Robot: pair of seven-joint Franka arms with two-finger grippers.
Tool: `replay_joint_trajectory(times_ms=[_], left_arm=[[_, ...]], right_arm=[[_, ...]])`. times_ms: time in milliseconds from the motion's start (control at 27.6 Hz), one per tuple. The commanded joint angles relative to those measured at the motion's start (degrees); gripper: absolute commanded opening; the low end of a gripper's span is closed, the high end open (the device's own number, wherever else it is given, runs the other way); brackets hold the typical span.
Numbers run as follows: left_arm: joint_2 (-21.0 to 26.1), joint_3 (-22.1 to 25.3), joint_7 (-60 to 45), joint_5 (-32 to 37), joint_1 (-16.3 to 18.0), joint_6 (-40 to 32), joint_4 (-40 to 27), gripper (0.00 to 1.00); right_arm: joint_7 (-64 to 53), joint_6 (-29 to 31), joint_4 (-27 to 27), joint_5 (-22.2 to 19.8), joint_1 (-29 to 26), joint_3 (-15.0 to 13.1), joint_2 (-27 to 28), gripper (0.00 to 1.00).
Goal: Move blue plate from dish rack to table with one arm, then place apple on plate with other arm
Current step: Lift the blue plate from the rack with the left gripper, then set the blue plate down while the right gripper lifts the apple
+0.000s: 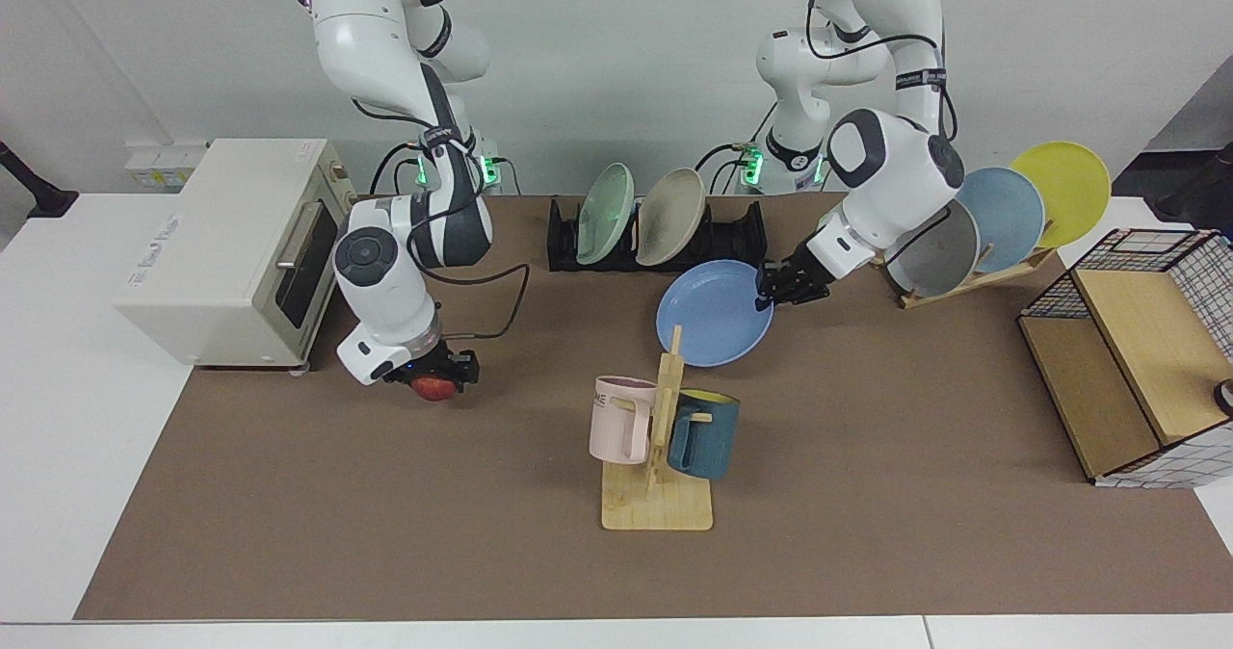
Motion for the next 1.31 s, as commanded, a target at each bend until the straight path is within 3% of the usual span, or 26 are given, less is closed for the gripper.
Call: replay_joint_trajectory(times_ms=[0,36,109,254,508,689,834,943,1269], left_arm=[[2.9,-0.8,2.8,-3.4,-0.3,1.7,1.4,0.0],[3.4,-1.9,2.7,-3.5,-0.6,3.5,1.3,0.0],[3.7,-4.4,2.2,-3.6,-0.6,7.3,0.9,0.09],[3.7,-5.1,-0.9,-2.7,-0.9,8.8,0.6,0.52],[3.7,-5.5,-1.7,0.5,-1.7,9.2,1.5,0.99],[1.0,-5.0,-11.3,14.5,-1.6,4.8,4.1,0.99],[-1.5,-3.5,-15.9,25.4,-0.9,-9.5,12.4,0.99],[-1.8,-2.8,-16.2,34.3,-0.9,-20.9,21.0,1.0],[-1.9,-1.6,-15.7,37.7,0.2,-36.0,36.9,1.0]], right_arm=[[1.2,-3.9,2.2,-1.4,-0.6,0.6,-2.6,0.0],[1.0,-4.7,2.2,-1.5,-0.6,0.9,-3.4,0.0],[1.0,-7.3,2.1,-1.5,-0.7,2.3,-5.7,0.0],[1.7,-12.3,2.0,-1.2,-0.9,4.0,-9.8,0.0],[5.0,-14.1,-0.6,-0.7,-0.9,6.5,-13.7,0.0],[8.2,-7.7,-5.7,-0.5,-0.9,7.4,-15.6,0.0],[11.2,-5.5,-7.7,-0.3,-0.9,9.0,-15.6,0.0],[16.0,-2.3,-9.2,-0.4,-0.9,11.9,-15.3,0.0],[31.1,0.2,-7.0,-1.5,-0.6,21.3,-11.0,0.0]])
